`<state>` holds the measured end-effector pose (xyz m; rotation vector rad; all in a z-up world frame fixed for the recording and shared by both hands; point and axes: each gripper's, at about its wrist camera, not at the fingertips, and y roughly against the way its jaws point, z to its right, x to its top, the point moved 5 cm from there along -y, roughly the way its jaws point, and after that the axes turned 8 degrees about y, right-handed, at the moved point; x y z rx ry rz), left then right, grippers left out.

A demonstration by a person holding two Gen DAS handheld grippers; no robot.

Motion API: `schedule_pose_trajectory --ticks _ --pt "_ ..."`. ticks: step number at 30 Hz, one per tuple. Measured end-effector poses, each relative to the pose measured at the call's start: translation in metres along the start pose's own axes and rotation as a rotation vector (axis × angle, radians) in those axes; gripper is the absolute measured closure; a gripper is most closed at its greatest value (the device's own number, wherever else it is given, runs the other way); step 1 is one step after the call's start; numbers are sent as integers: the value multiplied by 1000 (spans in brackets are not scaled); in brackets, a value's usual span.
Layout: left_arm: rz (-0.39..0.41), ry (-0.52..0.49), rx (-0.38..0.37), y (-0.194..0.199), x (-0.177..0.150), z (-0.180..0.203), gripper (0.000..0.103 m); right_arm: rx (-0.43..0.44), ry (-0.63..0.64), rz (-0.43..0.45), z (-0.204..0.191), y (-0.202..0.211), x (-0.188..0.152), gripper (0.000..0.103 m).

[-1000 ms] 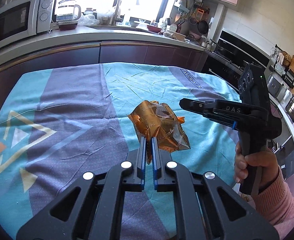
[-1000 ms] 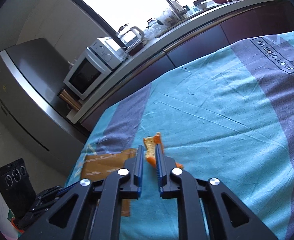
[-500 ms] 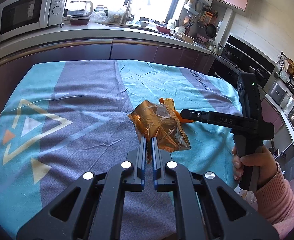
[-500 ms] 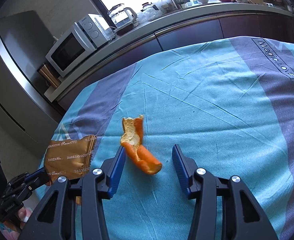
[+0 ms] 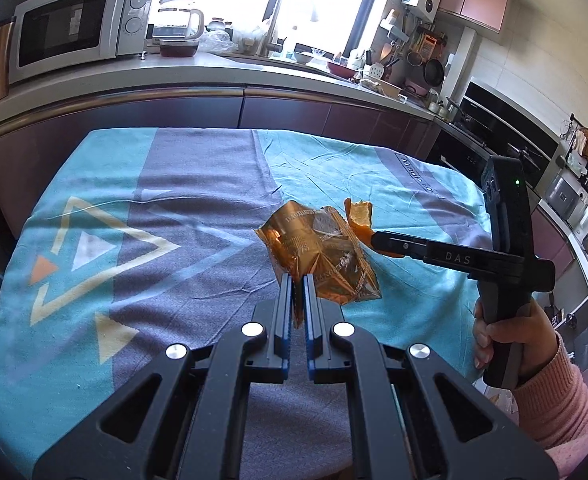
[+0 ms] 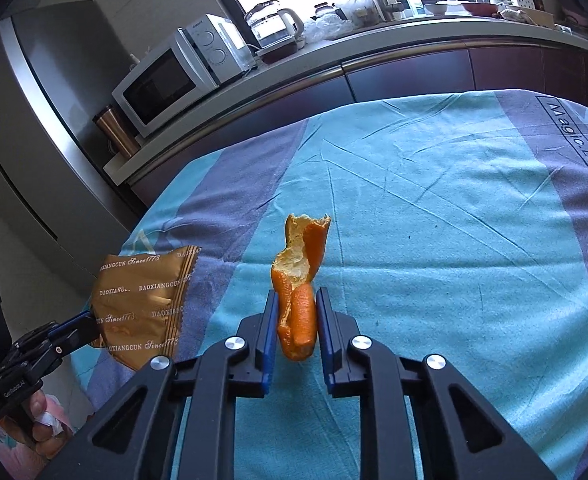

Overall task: Collect trash
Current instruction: 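Carry the gold wrapper and orange peel toward the teal bin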

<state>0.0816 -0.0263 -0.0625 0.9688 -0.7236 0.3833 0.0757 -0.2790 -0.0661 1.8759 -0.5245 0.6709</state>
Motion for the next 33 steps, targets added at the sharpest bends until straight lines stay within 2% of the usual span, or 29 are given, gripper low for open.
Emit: schedule_pose_trajectory --ticks 13,33 --pt "39 22 28 22 1 -15 97 112 79 59 -56 14 11 86" --pt "104 97 111 66 0 -68 97 207 142 41 -112 -7 14 86"
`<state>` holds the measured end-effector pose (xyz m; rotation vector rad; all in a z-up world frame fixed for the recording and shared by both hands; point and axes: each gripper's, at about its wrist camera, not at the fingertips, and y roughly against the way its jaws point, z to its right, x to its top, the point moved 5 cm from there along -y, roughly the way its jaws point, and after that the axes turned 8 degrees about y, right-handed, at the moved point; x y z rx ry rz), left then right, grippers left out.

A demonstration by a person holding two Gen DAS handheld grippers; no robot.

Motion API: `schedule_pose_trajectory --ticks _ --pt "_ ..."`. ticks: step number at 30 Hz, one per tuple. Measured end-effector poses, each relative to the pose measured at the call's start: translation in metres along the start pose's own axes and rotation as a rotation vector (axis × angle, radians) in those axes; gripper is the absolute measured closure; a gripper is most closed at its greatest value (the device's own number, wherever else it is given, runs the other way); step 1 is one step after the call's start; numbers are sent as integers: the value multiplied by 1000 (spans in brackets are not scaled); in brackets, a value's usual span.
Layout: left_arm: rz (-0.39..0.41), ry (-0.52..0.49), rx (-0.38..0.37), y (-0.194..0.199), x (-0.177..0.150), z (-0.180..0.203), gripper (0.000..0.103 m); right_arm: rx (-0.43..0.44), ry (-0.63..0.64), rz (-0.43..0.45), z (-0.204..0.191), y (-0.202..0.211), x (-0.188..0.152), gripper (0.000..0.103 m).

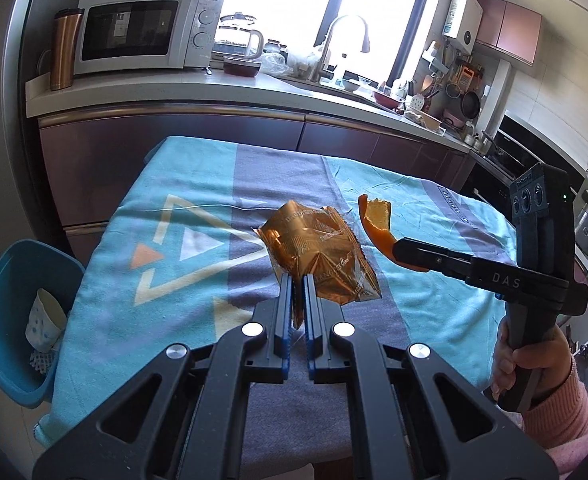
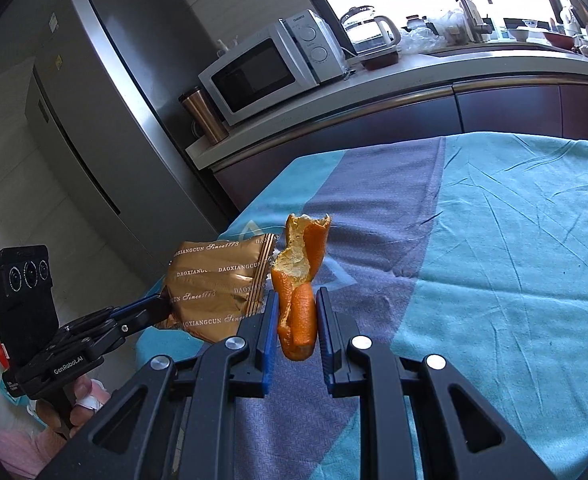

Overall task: Collect trash
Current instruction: 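Carry the gold wrapper and orange peel toward the teal bin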

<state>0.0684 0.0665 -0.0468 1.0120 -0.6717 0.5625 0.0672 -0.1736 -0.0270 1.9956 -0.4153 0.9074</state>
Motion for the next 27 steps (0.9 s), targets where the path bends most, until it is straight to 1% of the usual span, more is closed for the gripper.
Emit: schedule_pose_trajectory --ticks 11,21,27 --pt "31 32 48 18 4 -26 97 47 25 -17 -21 -19 6 86" --pt "59 90 116 40 5 -65 97 100 67 -45 -48 -40 8 86" --pt "78 121 145 52 4 -85 97 129 90 -67 -63 -54 9 86"
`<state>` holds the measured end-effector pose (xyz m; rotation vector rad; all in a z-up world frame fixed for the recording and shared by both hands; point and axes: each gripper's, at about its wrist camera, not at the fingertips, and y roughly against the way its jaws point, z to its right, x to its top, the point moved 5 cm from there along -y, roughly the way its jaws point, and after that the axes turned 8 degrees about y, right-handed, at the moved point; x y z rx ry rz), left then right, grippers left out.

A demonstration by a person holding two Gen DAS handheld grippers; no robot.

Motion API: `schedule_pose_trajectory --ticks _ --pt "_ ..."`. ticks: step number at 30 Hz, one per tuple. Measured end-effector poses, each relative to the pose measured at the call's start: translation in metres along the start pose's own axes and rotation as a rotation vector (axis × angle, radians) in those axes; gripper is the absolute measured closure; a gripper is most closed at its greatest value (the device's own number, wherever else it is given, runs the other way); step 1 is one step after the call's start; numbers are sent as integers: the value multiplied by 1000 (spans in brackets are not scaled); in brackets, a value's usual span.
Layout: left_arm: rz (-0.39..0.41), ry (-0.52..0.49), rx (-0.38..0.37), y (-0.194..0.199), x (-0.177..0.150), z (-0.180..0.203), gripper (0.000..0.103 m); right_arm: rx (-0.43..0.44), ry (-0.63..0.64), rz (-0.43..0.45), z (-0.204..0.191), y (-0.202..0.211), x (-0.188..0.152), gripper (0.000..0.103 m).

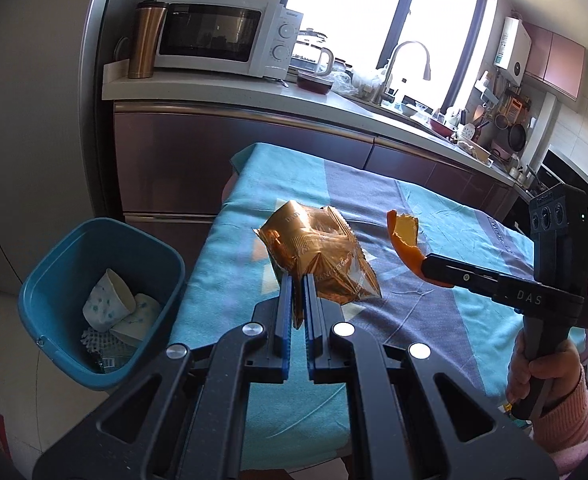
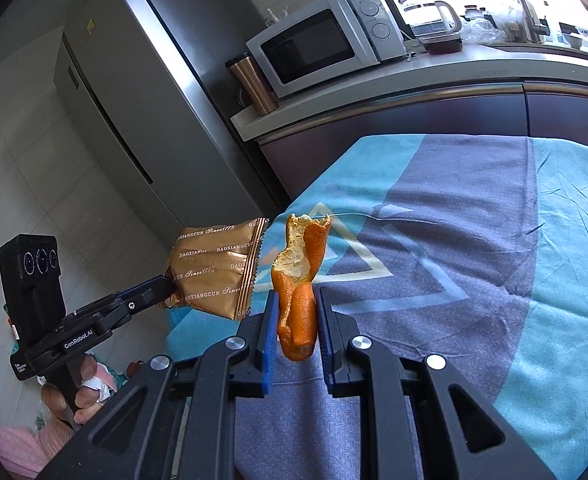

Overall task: Collect trash
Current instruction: 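Carry the gold wrapper and orange peel toward the teal bin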

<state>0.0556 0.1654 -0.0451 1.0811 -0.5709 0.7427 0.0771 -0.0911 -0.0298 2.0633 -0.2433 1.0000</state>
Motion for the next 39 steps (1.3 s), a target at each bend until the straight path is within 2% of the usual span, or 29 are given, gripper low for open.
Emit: schedule_pose_trajectory --ticks 24,39 --pt "78 105 114 38 12 -70 97 102 98 -70 -57 -51 13 86" --pt "89 167 181 46 11 -110 97 147 165 -111 -90 -81 22 86"
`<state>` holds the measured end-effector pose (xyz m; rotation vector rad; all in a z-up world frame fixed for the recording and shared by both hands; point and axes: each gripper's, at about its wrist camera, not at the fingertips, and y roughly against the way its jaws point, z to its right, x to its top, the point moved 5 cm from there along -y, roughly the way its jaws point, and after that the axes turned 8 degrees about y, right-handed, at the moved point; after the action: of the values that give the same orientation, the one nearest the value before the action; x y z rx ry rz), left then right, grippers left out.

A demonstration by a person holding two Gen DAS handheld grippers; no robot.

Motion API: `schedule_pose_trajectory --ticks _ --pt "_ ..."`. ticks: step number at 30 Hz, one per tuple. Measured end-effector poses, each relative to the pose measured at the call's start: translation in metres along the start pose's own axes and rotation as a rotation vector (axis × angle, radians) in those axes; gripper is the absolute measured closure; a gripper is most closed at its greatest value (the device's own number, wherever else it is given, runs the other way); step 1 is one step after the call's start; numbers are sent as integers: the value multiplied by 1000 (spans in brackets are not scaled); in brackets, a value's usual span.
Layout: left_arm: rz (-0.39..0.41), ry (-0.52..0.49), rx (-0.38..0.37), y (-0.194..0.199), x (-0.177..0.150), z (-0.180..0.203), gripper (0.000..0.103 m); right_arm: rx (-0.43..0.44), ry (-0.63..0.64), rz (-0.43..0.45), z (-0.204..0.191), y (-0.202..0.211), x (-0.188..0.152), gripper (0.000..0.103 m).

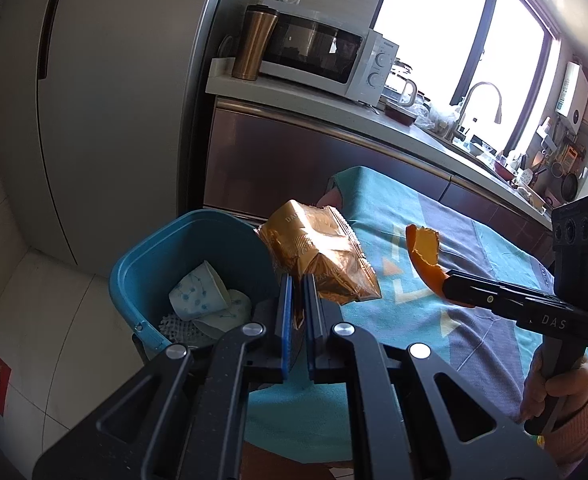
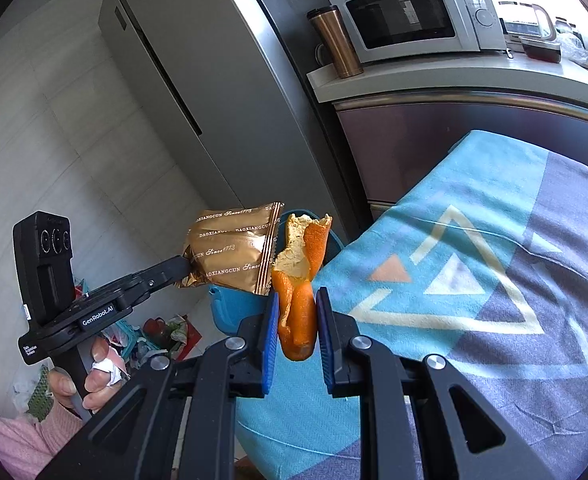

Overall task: Collect trash
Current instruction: 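Carry the gold wrapper and orange peel toward the teal bin, then lower the wrapper and peel into the teal bin and open both grippers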

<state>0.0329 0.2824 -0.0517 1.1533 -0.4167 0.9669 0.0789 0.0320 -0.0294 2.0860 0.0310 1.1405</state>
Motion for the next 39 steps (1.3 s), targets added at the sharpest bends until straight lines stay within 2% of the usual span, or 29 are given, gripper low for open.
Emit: schedule_pose_trajectory --ticks 22,39 --pt "19 49 64 -1 7 -36 97 36 65 -68 -17 -47 21 86" --pt "6 68 97 -13 3 -48 97 36 92 -124 -27 -75 28 86"
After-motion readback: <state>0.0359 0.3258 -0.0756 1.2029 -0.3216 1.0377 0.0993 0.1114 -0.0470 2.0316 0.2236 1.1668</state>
